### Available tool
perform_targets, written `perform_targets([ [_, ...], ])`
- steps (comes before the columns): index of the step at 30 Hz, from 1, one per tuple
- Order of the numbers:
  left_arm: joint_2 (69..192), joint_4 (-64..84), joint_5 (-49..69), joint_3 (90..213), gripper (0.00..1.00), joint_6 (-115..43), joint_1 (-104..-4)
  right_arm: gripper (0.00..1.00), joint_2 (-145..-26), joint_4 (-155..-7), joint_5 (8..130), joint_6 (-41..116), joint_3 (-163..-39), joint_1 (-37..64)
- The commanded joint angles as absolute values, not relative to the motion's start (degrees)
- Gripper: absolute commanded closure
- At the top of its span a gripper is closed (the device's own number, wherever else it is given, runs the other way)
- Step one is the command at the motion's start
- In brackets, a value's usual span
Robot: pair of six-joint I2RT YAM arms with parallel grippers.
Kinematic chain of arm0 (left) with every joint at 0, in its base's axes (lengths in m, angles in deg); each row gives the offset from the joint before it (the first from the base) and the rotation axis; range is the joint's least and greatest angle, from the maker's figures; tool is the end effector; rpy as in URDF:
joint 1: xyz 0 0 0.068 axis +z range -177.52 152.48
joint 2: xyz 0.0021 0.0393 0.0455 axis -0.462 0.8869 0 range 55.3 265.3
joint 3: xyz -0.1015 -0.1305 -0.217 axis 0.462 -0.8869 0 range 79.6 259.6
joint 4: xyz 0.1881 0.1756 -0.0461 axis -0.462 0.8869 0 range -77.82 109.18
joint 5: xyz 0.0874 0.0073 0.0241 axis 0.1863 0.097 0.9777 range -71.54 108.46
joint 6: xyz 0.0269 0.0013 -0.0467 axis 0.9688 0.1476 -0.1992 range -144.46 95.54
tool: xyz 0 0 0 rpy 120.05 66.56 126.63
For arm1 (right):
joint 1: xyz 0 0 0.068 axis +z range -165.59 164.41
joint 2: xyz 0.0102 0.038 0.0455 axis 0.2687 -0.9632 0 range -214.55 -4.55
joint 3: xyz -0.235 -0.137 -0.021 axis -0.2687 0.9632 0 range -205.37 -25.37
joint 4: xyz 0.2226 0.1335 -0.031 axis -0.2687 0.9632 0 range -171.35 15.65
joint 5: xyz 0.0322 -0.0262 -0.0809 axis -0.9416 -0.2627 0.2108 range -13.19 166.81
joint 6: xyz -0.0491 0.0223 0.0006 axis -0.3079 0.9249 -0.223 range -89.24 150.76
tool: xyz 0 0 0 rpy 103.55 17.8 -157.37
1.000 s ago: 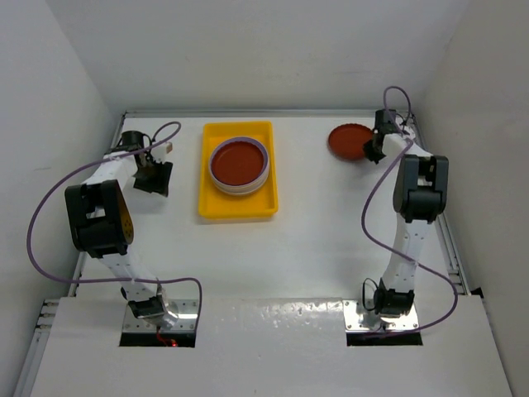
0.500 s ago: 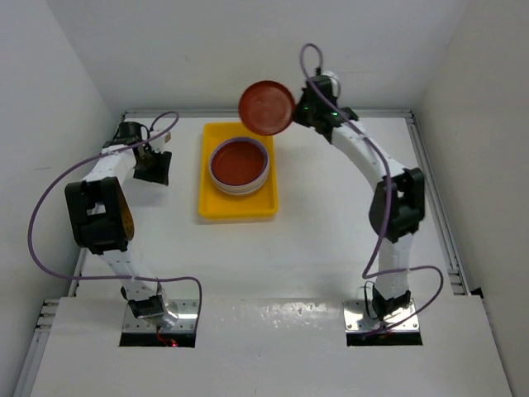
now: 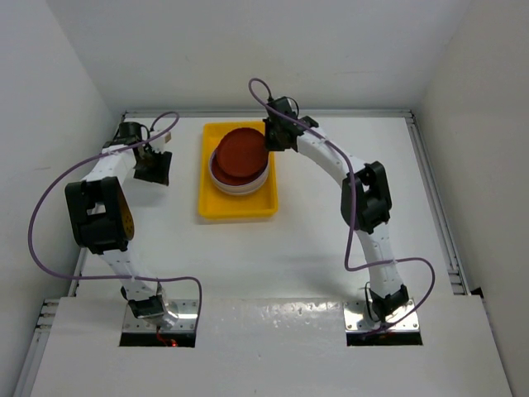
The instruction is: Place the plates into the plastic bin on the countertop
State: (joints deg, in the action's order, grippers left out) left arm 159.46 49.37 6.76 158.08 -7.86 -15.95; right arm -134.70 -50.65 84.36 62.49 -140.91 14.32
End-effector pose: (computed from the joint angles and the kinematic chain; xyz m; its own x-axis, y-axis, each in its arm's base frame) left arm 0.3748 0.0693 0.2205 -0.8658 0.1084 -0.4885 0.1477 0.9881 -0.0426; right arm 0.4525 0.2548 0.2339 -0.7420 0.1746 -0.6473 -0.0283 0.9565 0.2904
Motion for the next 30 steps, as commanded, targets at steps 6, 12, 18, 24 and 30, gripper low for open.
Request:
perform_targets([
  [6, 158.84, 49.09, 5.19, 158.0, 0.41, -6.18, -15.65, 0.93, -132.43, -51.29, 84.99, 60.65, -138.83, 16.14],
  [12, 158.84, 49.09, 4.66, 157.47, 0.41, -6.18, -15.65, 0.64, -134.72, -51.03, 84.72, 59.33, -142.35, 16.58],
  [18, 158.31, 49.09, 4.66, 156.94, 0.41, -6.18, -15.65, 0.62, -130.34, -53.75, 85.86, 57.93, -140.24, 16.85],
  [24, 158.31, 49.09, 3.53, 157.56, 0.41, -6.18, -15.65, 0.42, -123.49, -52.35, 88.15, 56.34, -136.65, 16.32],
  [30, 158.31, 49.09, 3.52, 158.09, 0.41, -7.32, -16.18, 0.0, -104.44, -55.94, 90.7, 61.52, -114.64, 9.56],
])
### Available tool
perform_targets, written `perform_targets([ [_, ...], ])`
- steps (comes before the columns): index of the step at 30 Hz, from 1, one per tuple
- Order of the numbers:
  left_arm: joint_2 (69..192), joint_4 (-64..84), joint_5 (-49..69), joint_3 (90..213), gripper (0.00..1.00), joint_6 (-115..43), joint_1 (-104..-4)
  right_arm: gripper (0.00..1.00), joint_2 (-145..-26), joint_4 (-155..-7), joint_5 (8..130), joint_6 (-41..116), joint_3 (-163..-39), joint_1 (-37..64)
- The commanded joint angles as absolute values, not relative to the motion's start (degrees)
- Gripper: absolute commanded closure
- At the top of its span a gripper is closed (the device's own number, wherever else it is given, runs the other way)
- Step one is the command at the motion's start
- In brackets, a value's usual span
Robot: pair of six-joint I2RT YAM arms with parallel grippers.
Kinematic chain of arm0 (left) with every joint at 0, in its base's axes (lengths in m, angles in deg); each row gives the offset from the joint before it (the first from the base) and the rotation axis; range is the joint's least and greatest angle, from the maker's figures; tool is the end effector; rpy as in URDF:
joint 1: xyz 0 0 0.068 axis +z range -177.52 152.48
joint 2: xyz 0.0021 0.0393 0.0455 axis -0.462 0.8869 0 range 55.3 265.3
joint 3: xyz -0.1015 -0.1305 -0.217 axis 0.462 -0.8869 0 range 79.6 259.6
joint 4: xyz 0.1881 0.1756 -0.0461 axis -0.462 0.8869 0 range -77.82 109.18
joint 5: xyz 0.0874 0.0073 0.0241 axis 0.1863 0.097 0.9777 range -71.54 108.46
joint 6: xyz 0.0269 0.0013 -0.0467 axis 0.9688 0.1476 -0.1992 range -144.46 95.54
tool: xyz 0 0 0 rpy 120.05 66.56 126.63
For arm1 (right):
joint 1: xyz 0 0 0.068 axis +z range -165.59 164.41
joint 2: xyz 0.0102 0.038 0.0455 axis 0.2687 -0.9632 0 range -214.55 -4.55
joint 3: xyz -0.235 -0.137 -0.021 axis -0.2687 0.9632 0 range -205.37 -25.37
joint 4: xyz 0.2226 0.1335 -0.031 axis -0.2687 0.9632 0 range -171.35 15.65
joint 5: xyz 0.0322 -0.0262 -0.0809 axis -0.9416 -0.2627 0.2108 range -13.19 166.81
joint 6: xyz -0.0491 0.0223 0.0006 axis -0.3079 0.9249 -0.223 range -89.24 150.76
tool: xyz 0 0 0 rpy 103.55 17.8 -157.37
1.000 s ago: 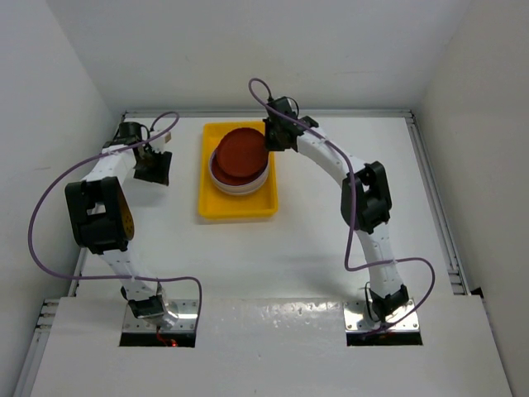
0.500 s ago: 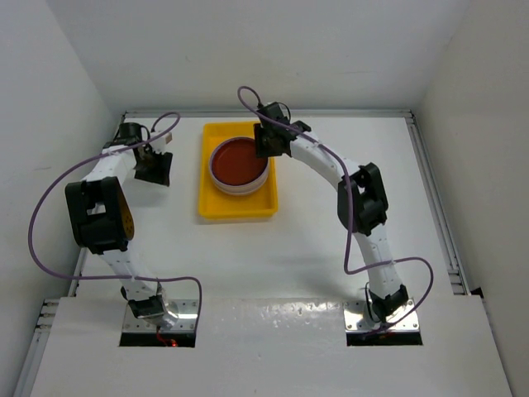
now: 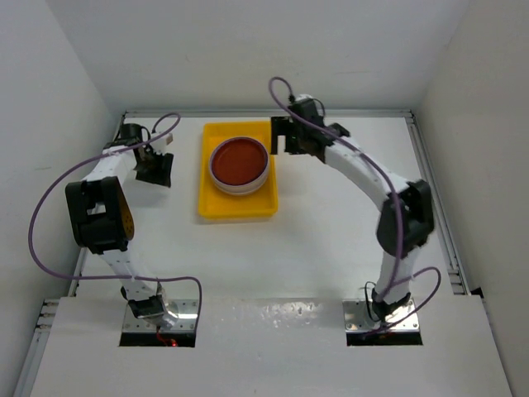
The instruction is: Place the plates into the plastic bin on the countertop
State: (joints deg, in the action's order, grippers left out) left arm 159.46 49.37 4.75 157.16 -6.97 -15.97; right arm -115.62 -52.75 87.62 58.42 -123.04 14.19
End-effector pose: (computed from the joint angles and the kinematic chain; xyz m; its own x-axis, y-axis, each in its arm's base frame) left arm 0.3725 0.0675 0.2160 -0.8660 0.1211 -0.4851 0.1765 0.9818 -0.0700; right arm 0.3923 0.2167 0.2885 -0.6847 0.1335 -0.7165 -0.0554 0.9707 0.2338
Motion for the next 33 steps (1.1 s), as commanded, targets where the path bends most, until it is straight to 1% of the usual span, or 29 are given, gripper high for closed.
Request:
perform_targets([
  [1, 158.31, 48.48, 3.52, 158.09, 0.41, -7.93, -16.88, 0.0, -102.31, -55.86, 90.26, 64.05, -108.66, 8.42],
  [2, 158.31, 47.95, 3.52, 157.56, 0.41, -7.94, -17.41, 0.0, -96.02, -55.6, 89.82, 66.51, -102.95, 4.32],
  [3, 158.31, 47.95, 3.52, 157.56, 0.41, -8.46, -18.37, 0.0, -94.13, -54.12, 89.21, 69.32, -100.36, 2.8],
  [4, 158.31, 47.16, 3.52, 156.86, 0.41, -8.47, -18.99, 0.0, -92.2, -53.06, 88.68, 70.74, -95.29, 0.09],
  [5, 158.31, 46.55, 3.52, 156.16, 0.41, -8.47, -19.6, 0.0, -86.35, -50.27, 88.42, 73.63, -90.02, -2.12],
  [6, 158.31, 46.54, 3.52, 156.15, 0.41, -8.99, -20.65, 0.0, -84.46, -49.28, 88.59, 74.0, -87.44, -3.71],
  [7, 158.31, 46.54, 3.52, 156.15, 0.41, -8.99, -20.66, 0.0, -82.44, -48.58, 88.85, 74.62, -82.11, -4.42],
  [8, 158.31, 46.54, 3.52, 155.46, 0.41, -9.86, -21.36, 0.0, -76.42, -47.44, 88.85, 75.58, -77.1, -5.56],
  [10, 156.47, 46.54, 4.04, 153.88, 0.41, -10.57, -21.37, 0.0, -70.95, -47.16, 88.5, 76.2, -70.67, -6.53],
  [11, 155.24, 46.54, 4.57, 153.0, 0.41, -10.58, -21.37, 0.0, -69.34, -46.99, 88.33, 77.07, -66.98, -7.66],
  [12, 151.84, 46.54, 5.18, 150.55, 0.41, -10.58, -21.37, 0.0, -64.89, -46.9, 88.06, 77.6, -65.55, -8.02],
  [14, 147.87, 47.07, 7.12, 147.47, 0.41, -9.09, -20.75, 0.0, -62.48, -47.6, 87.1, 79.09, -60.2, -8.38],
  [15, 143.59, 47.07, 8.17, 144.15, 0.41, -7.69, -19.45, 0.0, -60.04, -47.86, 86.66, 79.8, -58.35, -8.81],
  [20, 130.73, 49.09, 16.77, 134.2, 0.41, -3.98, -17.32, 0.0, -57.9, -45.86, 83.75, 80.16, -57.44, -8.99],
  [21, 128.97, 49.09, 17.66, 130.79, 0.41, -3.2, -16.63, 0.0, -58.08, -45.58, 83.58, 80.16, -57.62, -8.73],
  [25, 121.24, 49.09, 19.86, 124.26, 0.41, -0.47, -16.09, 0.0, -59.31, -40.42, 80.95, 79.72, -60.17, -8.56],
  [29, 119.47, 49.09, 19.87, 121.35, 0.41, -0.9, -15.57, 0.0, -59.49, -37.33, 77.26, 77.44, -61.49, -8.12],
  [33, 117.98, 49.09, 19.17, 119.6, 0.41, -2.49, -15.57, 0.0, -55.81, -36.09, 74.0, 76.38, -60.18, -8.11],
])
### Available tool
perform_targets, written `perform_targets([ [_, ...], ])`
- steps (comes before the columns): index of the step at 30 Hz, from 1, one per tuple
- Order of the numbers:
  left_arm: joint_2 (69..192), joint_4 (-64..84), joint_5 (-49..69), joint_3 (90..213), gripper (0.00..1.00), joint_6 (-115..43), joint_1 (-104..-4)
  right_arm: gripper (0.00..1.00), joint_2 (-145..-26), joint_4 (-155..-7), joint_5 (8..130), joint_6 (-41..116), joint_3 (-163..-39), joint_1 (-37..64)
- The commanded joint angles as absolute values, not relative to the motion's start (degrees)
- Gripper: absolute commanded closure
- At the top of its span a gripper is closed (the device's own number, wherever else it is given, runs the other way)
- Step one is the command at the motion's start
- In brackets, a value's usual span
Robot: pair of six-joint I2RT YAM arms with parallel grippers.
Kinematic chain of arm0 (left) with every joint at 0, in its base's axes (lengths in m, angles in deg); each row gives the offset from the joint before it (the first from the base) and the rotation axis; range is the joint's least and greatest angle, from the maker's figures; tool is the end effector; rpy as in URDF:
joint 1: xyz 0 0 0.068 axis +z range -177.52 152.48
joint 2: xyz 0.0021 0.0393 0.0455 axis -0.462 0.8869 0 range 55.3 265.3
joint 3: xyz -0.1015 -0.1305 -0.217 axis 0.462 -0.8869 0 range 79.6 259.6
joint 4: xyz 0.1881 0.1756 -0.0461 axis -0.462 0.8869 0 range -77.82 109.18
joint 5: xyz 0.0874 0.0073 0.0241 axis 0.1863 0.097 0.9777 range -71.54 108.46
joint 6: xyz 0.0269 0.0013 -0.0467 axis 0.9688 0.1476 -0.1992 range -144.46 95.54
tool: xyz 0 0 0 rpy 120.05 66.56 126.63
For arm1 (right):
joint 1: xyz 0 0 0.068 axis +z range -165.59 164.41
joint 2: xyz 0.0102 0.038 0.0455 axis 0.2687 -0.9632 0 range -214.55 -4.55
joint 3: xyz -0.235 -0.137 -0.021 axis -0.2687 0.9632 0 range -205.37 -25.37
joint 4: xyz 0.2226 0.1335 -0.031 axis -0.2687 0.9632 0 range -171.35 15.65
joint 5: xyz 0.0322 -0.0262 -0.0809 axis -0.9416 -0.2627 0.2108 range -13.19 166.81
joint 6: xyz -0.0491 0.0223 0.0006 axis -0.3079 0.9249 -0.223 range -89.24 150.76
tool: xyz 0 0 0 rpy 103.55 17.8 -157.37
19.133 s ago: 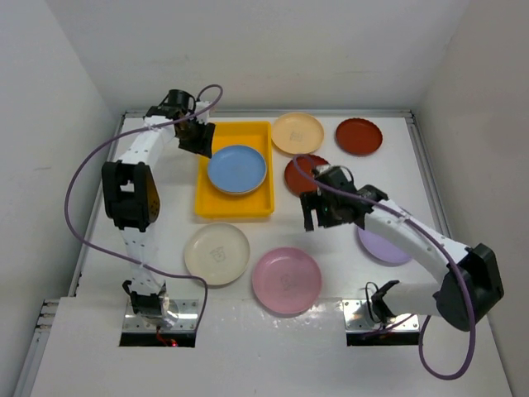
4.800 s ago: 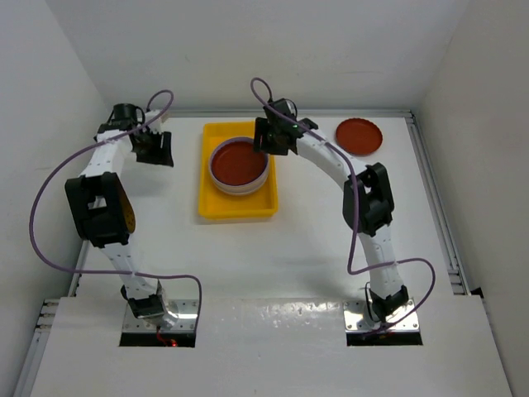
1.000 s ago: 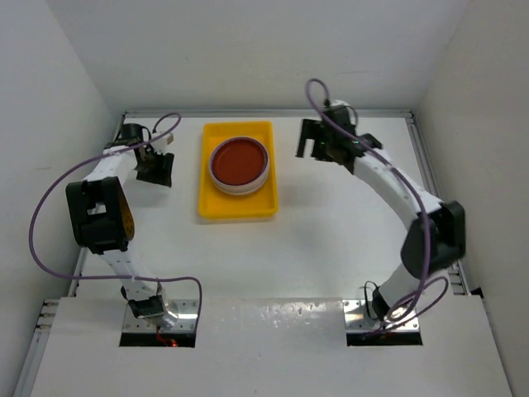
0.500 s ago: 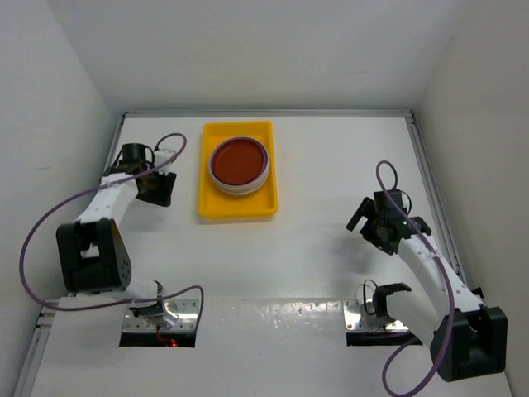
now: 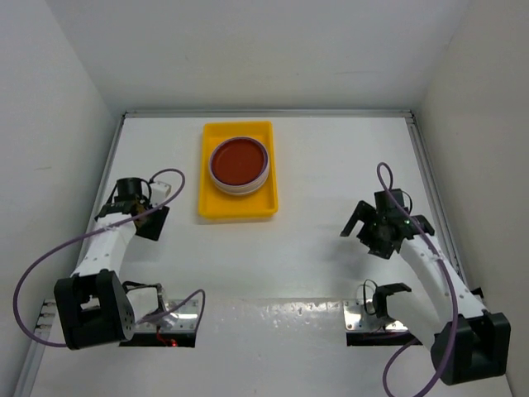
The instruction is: Place the plates into the plastic bin on the countertop
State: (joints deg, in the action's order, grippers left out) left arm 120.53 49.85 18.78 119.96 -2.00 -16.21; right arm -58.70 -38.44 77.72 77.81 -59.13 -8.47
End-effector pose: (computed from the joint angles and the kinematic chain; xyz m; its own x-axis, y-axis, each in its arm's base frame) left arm 0.2034 0.0408 0.2074 -0.8800 0.2137 -0.4242 0.1489 0.9722 0.1809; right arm 0.1639 0.0198 0.2004 -0.6896 0.6514 -0.3165 0.5692 0.7577 0.3192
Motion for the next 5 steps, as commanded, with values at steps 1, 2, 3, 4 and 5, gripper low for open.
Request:
perform_targets([
  [1, 117.44, 49.09, 19.86, 119.07, 0.41, -2.49, -15.57, 0.0, -54.92, -35.83, 72.95, 76.21, -60.17, -8.2],
  [2, 116.92, 49.09, 19.87, 119.06, 0.41, -2.49, -15.57, 0.0, -53.35, -35.39, 72.6, 75.77, -59.82, -8.12],
  [3, 116.39, 49.09, 19.87, 119.06, 0.41, -2.49, -15.57, 0.0, -51.5, -35.65, 71.98, 73.94, -59.47, -8.03],
  [4, 115.25, 49.09, 20.39, 119.06, 0.41, -2.49, -15.57, 0.0, -50.44, -35.91, 71.11, 73.75, -59.38, -8.03],
  [5, 114.72, 49.09, 20.4, 118.54, 0.41, -2.49, -15.57, 0.0, -48.26, -36.96, 71.1, 73.48, -58.69, -8.11],
])
